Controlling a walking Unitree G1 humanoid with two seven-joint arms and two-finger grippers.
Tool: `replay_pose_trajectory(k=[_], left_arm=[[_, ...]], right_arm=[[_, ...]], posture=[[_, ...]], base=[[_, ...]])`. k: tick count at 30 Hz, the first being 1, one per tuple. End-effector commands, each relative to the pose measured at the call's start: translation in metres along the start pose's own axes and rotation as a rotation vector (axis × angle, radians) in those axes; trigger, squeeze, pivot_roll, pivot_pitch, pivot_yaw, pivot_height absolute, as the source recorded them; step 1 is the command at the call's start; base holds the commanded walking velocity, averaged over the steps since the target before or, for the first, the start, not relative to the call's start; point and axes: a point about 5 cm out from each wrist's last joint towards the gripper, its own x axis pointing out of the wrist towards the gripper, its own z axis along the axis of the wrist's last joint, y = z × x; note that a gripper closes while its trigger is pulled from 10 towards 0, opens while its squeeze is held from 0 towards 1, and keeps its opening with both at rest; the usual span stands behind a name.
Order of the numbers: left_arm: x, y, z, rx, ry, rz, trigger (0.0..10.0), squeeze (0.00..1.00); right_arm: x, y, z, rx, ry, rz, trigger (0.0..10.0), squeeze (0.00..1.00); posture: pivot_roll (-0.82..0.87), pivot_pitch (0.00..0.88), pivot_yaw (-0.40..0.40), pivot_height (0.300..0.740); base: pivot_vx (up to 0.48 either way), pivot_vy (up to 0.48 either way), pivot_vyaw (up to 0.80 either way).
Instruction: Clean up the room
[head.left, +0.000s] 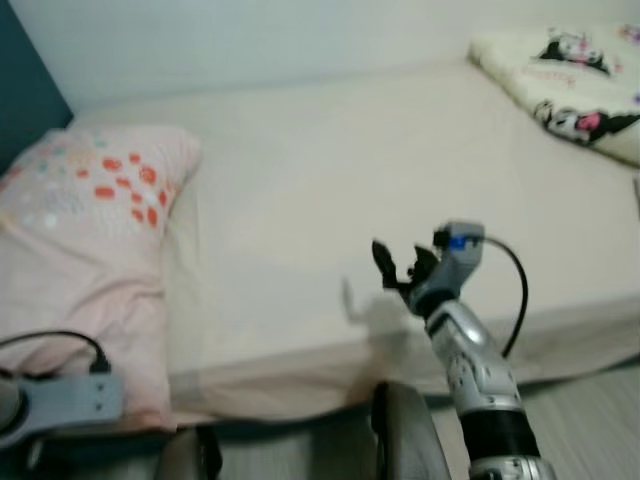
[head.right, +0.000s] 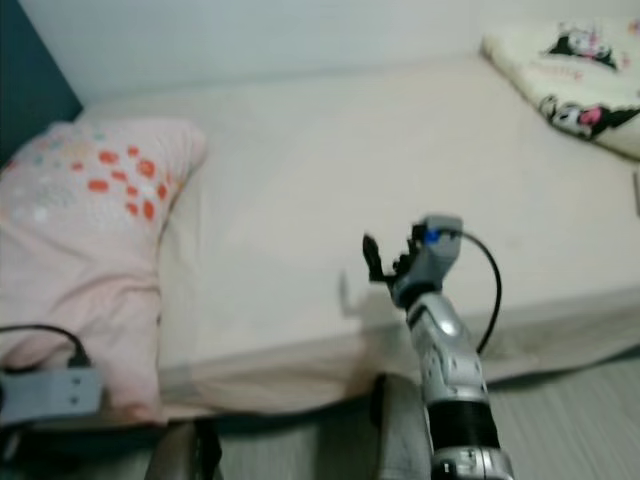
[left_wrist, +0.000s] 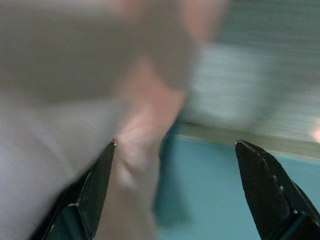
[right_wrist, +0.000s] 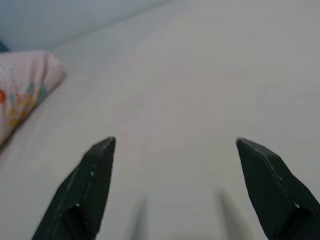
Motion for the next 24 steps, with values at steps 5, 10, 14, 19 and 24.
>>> replay_pose_trajectory(k=[5, 10, 14, 19, 24], left_arm=[[0.016, 0.008, -0.003, 0.113, 0.052, 0.081, 10.0, 1.0], [0.021, 0.026, 0.005, 0.173, 0.048, 0.188, 10.0, 0.0], [0.021, 0.046, 0.01, 0.167, 0.048, 0.309, 10.0, 0.0], [0.014, 0.089, 0.033, 0.074, -0.049, 0.522, 10.0, 0.0], [0.013, 0.107, 0.043, 0.073, -0.065, 0.563, 10.0, 0.0]], right_arm=[[-0.004, -0.001, -0.002, -0.01, 0.016, 0.003, 10.0, 0.0], [-0.005, -0.002, -0.002, -0.01, 0.015, -0.004, 10.0, 0.0], [-0.006, 0.0, -0.003, -0.008, 0.018, -0.002, 10.0, 0.0], [-0.006, 0.001, -0.004, -0.005, 0.022, 0.002, 10.0, 0.0], [-0.006, 0.0, -0.003, -0.006, 0.019, -0.003, 10.0, 0.0]], posture=[[-0.06, 0.156, 0.013, 0.471], [-0.06, 0.158, 0.015, 0.471], [-0.06, 0.159, 0.012, 0.471], [-0.06, 0.159, 0.015, 0.471], [-0.07, 0.158, 0.024, 0.471]], base=[[0.0, 0.0, 0.0], [0.0, 0.0, 0.0], [0.0, 0.0, 0.0], [0.0, 0.0, 0.0], [0.0, 0.0, 0.0]])
